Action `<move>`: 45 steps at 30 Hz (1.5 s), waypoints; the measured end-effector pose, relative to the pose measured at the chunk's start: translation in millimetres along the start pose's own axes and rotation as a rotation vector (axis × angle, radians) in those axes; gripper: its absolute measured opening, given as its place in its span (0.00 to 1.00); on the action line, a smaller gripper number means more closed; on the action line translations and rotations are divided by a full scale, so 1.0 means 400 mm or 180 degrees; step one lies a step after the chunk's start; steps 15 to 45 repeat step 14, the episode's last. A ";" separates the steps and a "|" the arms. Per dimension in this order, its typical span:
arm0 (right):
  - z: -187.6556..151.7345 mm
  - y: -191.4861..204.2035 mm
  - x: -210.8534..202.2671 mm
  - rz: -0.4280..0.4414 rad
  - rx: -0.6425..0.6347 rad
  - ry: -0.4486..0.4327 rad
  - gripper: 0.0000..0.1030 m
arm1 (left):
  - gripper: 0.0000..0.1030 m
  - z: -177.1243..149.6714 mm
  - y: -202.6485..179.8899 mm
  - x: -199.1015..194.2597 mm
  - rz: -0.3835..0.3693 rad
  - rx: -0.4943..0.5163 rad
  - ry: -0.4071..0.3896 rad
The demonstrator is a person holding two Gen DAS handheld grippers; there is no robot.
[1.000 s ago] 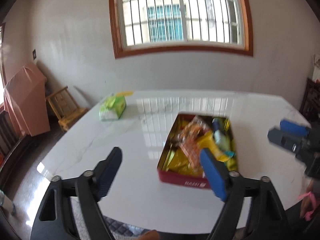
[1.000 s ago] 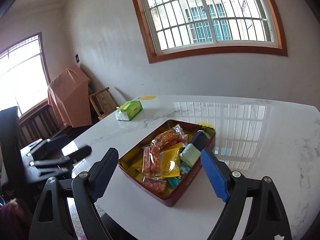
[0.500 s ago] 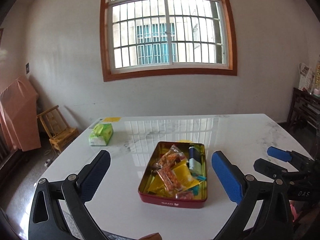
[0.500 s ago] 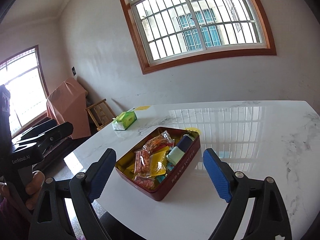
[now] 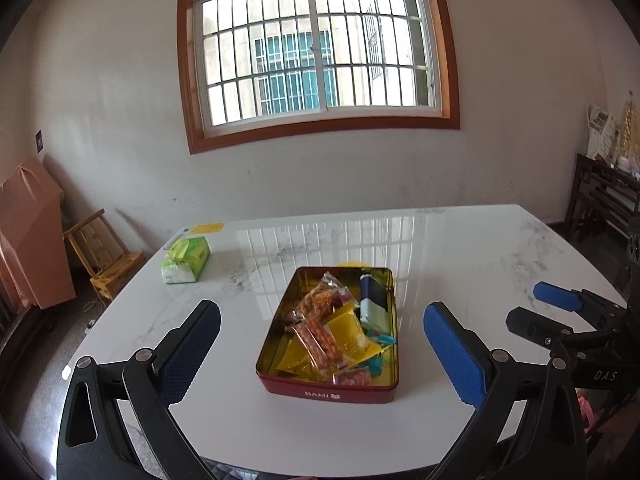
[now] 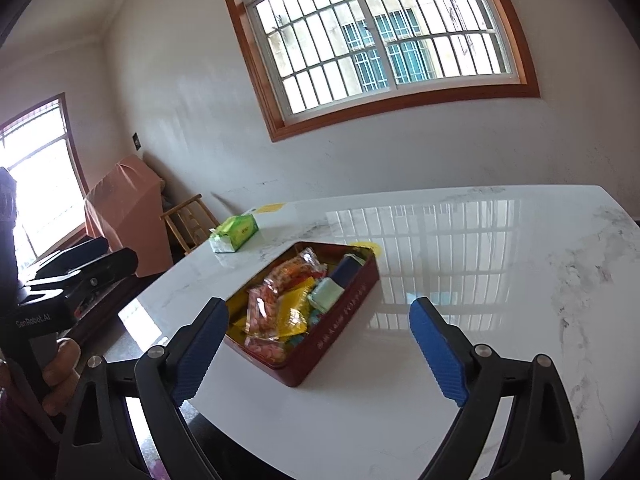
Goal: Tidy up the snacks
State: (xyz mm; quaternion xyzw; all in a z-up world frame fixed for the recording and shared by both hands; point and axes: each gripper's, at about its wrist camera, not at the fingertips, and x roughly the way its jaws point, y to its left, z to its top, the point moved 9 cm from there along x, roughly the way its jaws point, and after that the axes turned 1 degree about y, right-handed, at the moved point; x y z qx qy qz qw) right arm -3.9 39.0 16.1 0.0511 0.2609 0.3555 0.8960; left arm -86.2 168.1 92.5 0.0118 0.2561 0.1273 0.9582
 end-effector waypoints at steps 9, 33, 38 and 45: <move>-0.050 -0.310 0.028 -0.0696 0.0196 0.0294 0.90 | 1.00 -0.035 -0.034 0.053 0.0053 0.0015 0.0132; -0.111 -0.628 0.056 -0.1320 0.0620 0.0840 0.90 | 1.00 -0.054 -0.034 0.089 0.0204 -0.0064 0.0281; -0.111 -0.628 0.056 -0.1320 0.0620 0.0840 0.90 | 1.00 -0.054 -0.034 0.089 0.0204 -0.0064 0.0281; -0.111 -0.628 0.056 -0.1320 0.0620 0.0840 0.90 | 1.00 -0.054 -0.034 0.089 0.0204 -0.0064 0.0281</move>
